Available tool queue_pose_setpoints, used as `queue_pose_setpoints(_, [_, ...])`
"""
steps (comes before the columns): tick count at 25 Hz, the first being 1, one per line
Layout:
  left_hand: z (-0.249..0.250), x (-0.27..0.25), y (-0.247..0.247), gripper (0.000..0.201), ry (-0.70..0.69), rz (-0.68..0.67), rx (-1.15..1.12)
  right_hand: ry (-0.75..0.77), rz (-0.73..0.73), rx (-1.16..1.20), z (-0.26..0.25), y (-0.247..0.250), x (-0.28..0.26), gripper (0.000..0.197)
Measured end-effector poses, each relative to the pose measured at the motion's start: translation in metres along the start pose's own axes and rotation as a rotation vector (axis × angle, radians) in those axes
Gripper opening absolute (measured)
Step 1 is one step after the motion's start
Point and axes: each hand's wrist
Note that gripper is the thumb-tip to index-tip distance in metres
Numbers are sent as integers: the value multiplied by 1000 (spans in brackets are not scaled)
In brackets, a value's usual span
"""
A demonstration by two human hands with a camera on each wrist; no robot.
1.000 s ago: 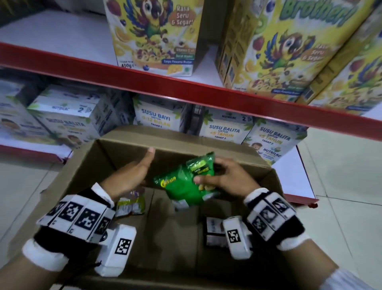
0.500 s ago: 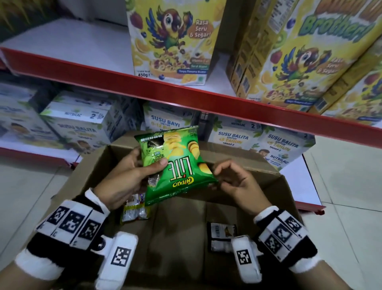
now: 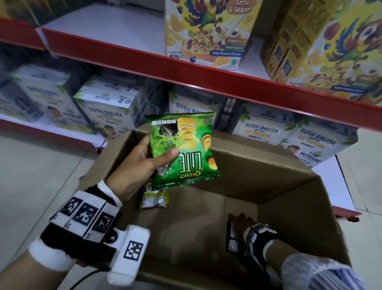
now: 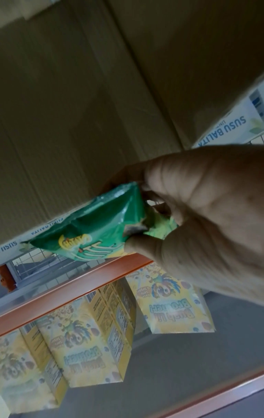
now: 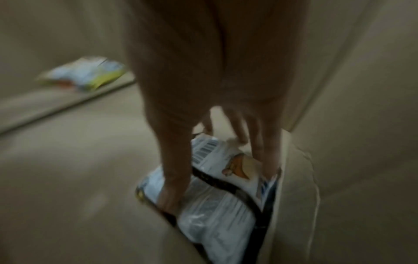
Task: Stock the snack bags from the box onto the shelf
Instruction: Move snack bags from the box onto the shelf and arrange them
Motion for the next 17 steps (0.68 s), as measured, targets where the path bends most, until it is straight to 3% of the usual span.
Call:
queue_pose_setpoints(3, [-1,-2,2,51,-19,-9,19,73,87,-83,-3,7,-11,47])
queue_pose_setpoints(5, [1,-3,3,46,-34,0,30,125,133,-18,-2,19,-22,36])
queue_pose_setpoints(9, [4,-2,4,36,-80,68,68,323,208,420,1,70,-84,24])
queue_pose_setpoints(13, [14,-1,4,32,-133,136,64,703,255,1094,19,110,-178,24])
queue_pose_setpoints(17, [20,-5,-1,52,-164,155,68,1151,424,1334,35,129,-247,23])
Point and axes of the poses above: each hand's wrist, its own x-axis towards the middle knuckle, its own y-axis out of the back of the hand, z = x × y, and after that the axes turned 9 degrees about -y, right-handed
